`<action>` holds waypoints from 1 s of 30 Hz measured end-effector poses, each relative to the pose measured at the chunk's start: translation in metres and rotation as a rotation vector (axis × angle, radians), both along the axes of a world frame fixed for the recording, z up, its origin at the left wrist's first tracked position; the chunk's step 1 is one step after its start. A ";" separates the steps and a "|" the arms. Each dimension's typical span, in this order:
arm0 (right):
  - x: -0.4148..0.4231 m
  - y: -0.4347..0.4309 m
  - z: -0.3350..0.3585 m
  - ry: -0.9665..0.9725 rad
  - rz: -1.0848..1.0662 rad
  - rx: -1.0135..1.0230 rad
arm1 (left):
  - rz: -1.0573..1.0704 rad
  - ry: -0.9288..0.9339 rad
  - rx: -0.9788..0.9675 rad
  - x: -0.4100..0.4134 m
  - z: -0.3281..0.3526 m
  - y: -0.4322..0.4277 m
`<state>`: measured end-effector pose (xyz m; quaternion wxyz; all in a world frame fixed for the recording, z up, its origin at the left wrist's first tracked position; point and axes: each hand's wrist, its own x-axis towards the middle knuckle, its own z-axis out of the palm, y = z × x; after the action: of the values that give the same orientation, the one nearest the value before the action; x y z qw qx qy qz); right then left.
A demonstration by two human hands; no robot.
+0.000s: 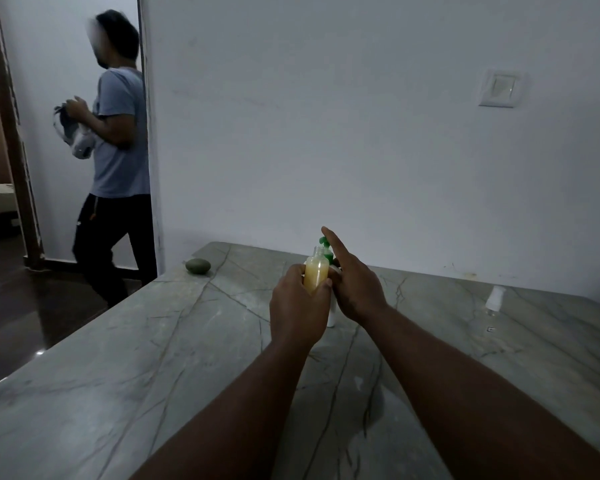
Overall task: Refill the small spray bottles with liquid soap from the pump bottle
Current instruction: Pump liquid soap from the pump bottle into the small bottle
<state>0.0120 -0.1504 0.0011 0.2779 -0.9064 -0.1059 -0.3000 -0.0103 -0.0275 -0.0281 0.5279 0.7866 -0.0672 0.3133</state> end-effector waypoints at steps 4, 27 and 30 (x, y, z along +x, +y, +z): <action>-0.001 -0.001 0.000 -0.004 0.005 0.015 | 0.005 -0.005 0.003 0.000 0.000 0.000; -0.001 0.000 0.001 -0.004 0.017 0.005 | -0.009 -0.007 -0.012 0.001 -0.002 0.001; -0.001 0.000 0.001 -0.010 0.026 0.002 | -0.008 -0.010 -0.008 0.003 -0.002 0.001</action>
<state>0.0112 -0.1504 0.0020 0.2820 -0.9032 -0.1186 -0.3011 -0.0075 -0.0263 -0.0305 0.5318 0.7826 -0.0716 0.3155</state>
